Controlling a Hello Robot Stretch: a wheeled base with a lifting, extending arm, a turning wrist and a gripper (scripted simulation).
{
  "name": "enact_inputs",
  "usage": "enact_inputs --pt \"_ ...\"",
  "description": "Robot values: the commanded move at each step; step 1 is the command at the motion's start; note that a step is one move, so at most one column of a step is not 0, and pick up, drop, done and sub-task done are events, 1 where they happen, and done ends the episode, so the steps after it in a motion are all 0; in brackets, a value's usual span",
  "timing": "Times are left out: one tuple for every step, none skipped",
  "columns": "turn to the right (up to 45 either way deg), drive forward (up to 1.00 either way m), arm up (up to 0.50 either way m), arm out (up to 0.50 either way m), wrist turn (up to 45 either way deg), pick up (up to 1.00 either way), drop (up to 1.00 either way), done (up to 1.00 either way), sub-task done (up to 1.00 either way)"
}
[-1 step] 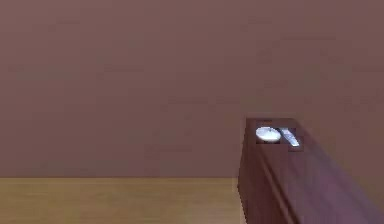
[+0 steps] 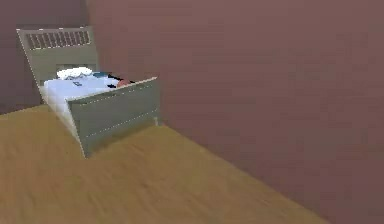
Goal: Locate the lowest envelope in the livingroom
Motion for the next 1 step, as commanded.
enact_inputs --pt "-45.0 0.0 0.0 0.0 0.0 0.0 0.0 0.0 0.0"
